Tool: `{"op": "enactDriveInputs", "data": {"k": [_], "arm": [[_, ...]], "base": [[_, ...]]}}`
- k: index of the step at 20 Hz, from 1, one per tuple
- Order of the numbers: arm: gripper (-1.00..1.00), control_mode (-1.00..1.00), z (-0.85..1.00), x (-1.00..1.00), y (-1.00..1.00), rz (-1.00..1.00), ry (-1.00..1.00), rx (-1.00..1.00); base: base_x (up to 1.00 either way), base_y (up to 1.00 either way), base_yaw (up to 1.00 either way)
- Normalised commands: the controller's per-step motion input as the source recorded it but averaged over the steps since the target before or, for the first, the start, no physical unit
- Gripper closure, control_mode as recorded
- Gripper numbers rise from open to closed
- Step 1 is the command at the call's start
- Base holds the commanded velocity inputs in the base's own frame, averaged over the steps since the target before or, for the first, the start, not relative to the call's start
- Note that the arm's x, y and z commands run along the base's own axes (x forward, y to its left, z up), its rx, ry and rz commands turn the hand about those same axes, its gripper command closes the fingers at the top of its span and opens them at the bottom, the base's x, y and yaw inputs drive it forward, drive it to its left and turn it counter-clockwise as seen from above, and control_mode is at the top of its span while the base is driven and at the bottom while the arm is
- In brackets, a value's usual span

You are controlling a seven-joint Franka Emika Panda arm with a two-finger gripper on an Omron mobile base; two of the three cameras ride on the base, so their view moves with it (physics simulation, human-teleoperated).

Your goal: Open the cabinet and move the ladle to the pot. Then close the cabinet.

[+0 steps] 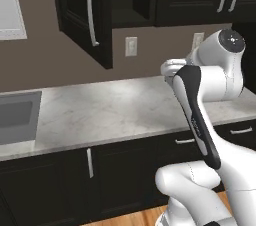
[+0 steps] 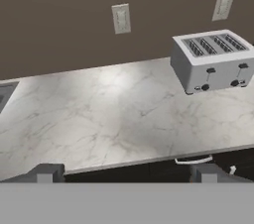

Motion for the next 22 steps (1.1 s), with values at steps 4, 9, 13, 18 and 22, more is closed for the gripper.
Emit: {"op": "enactDriveInputs", "data": {"k": [4, 9, 13, 18, 22], "arm": [[-1.00, 1.00, 0.00, 0.00, 0.00, 0.00, 0.00, 0.00], [-1.00, 1.00, 0.00, 0.00, 0.00, 0.00, 0.00, 0.00], [-1.00, 1.00, 0.00, 0.00, 0.00, 0.00, 0.00, 0.00], [-1.00, 1.00, 0.00, 0.00, 0.00, 0.00, 0.00, 0.00], [-1.00, 1.00, 0.00, 0.00, 0.00, 0.00, 0.00, 0.00]], "base": [[0.31, 0.12, 0.04], [0.26, 0.18, 0.01], [0.13, 0.28, 0.02], [0.02, 0.32, 0.04], [0.00, 0.38, 0.04]]}}
